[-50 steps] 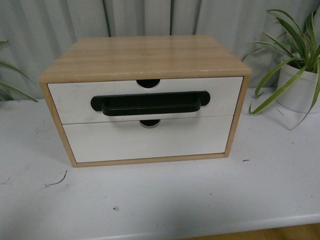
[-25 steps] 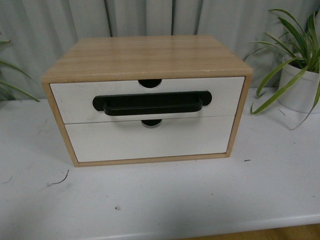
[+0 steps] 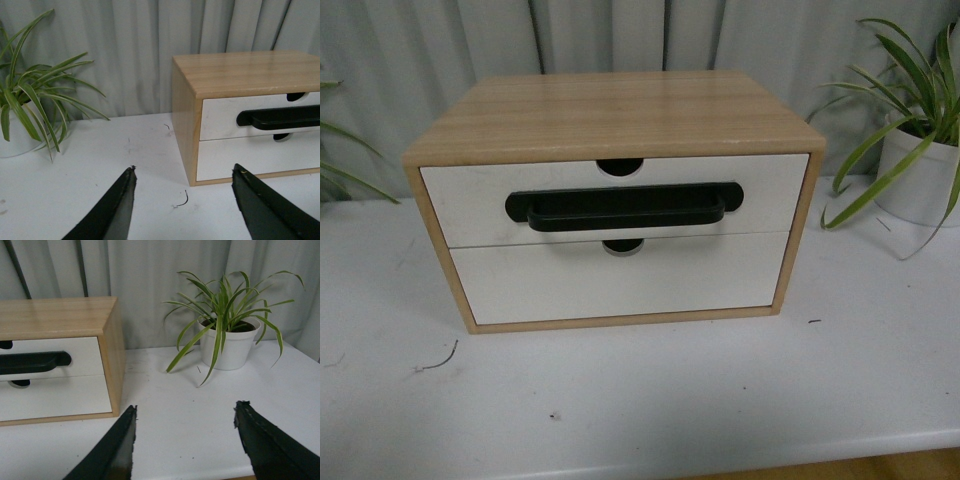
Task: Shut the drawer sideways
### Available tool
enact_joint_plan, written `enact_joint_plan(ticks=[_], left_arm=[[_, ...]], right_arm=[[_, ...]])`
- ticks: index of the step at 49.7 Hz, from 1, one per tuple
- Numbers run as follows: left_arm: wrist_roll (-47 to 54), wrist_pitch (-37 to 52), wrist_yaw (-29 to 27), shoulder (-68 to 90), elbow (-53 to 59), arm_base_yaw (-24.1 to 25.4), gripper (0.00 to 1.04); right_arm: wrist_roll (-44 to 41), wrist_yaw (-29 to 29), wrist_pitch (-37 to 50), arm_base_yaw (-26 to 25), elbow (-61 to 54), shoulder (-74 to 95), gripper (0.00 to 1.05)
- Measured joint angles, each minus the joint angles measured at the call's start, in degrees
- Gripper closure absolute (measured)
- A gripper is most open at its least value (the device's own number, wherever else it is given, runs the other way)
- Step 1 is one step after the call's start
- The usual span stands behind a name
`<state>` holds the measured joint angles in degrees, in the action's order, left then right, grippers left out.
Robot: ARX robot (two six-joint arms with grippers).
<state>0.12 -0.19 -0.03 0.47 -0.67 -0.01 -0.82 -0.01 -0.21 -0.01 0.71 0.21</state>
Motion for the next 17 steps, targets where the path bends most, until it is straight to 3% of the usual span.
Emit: enact_joint_plan(ticks=[10,17], left_arm=[[0.02,0.0,0.0,0.0,0.0,0.0,0.06],[0.02,0.0,0.0,0.0,0.0,0.0,0.07]], right_arm=[[0.0,0.0,0.0,0.0,0.0,0.0,0.07],[0.04,0.0,-0.02,0.0,0.0,0.0,0.06]])
